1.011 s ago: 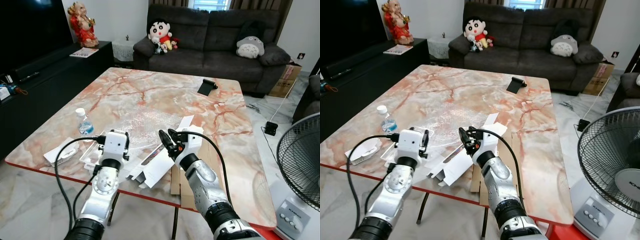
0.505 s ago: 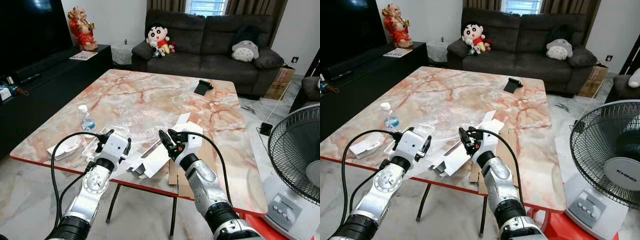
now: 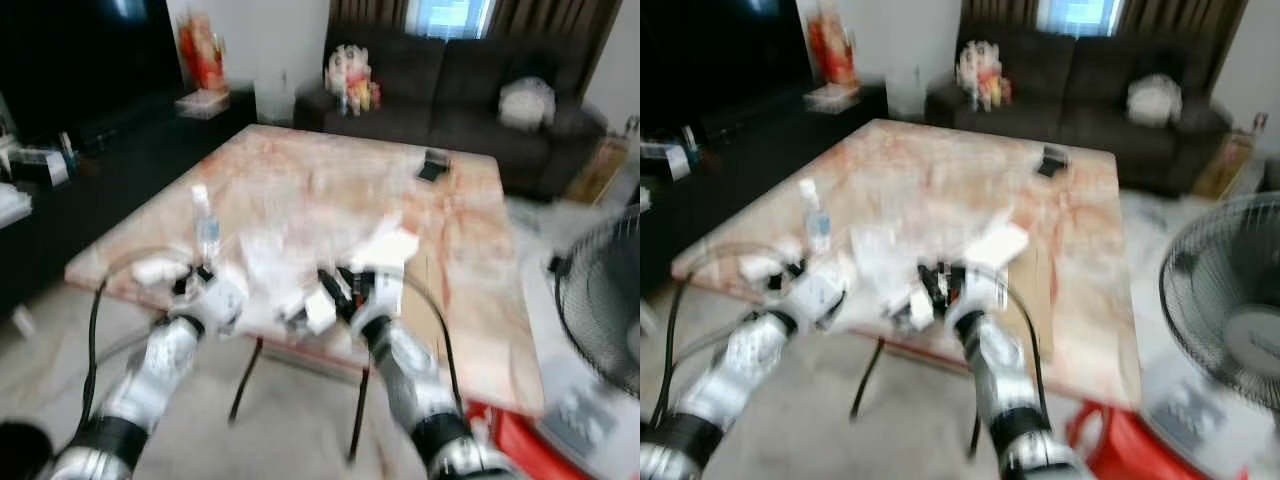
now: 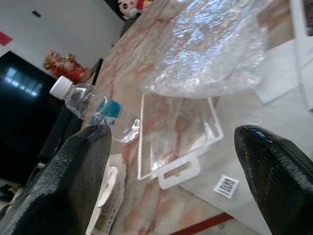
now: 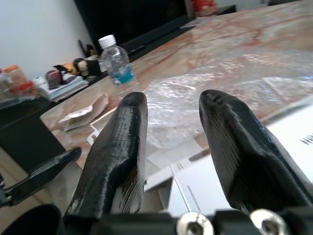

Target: Picking trash to rubbish bin

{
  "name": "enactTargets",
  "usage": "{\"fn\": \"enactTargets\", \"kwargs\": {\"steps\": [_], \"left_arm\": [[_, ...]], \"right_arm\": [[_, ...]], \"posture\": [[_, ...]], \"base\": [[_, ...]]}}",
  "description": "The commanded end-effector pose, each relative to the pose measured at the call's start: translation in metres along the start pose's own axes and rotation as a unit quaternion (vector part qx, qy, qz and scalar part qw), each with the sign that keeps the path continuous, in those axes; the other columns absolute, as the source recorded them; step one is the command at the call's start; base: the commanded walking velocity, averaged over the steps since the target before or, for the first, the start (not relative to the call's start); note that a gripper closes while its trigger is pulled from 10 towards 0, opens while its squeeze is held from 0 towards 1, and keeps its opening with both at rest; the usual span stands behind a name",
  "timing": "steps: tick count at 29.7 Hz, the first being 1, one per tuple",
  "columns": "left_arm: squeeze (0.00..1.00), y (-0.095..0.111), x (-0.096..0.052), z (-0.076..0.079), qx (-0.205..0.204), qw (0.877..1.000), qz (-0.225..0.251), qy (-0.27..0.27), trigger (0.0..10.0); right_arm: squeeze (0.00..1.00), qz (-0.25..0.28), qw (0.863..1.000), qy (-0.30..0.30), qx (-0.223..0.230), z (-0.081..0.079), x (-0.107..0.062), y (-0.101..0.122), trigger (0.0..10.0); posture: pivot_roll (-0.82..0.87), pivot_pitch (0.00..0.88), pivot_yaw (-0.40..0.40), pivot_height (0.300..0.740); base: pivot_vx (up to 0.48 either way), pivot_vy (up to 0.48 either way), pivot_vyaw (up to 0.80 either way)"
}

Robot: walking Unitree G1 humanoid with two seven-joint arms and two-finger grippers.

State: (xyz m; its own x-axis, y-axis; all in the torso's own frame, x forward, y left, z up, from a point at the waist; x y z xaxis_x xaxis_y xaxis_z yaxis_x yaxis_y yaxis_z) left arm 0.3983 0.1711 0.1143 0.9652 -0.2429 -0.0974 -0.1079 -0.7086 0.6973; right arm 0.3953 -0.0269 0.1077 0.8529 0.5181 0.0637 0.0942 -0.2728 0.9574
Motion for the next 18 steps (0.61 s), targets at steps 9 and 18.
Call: {"fn": "enactTargets", "kwargs": {"steps": [9, 18], "left_arm": [[0.0, 0.01, 0.008, -0.013, 0.035, 0.999, 0.01, 0.028, 10.0], [0.0, 0.022, 0.009, -0.018, 0.021, 0.997, 0.029, 0.062, 10.0]], "right_arm": [[0.0, 0.007, 1.0, 0.001, 0.006, -0.004, 0.003, 0.004, 10.0], [0.0, 0.007, 1.0, 0.002, 0.006, -0.004, 0.003, 0.005, 10.0]], "posture": [[0.0, 0.028, -0.038, 0.74], [0.0, 0.026, -0.041, 0.74]], "base": [[0.0, 0.0, 0.0], [0.31, 0.0, 0.0]]}}
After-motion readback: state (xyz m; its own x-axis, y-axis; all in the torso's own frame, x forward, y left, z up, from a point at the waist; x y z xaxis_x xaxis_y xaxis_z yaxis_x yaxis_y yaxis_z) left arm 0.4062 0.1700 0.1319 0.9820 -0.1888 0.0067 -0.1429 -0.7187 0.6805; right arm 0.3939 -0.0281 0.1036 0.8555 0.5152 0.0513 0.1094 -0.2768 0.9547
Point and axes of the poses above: a point about 5 cm out from each wrist's last joint towards the gripper, its own x axis pointing out of the wrist towards the gripper, its own y axis along the axis of the wrist's last joint, z = x × y, the point moved 6 cm from there along x, pointing out of the wrist towards the gripper, and after that the axes turned 2 degrees about -x, right-handed, at the moved point
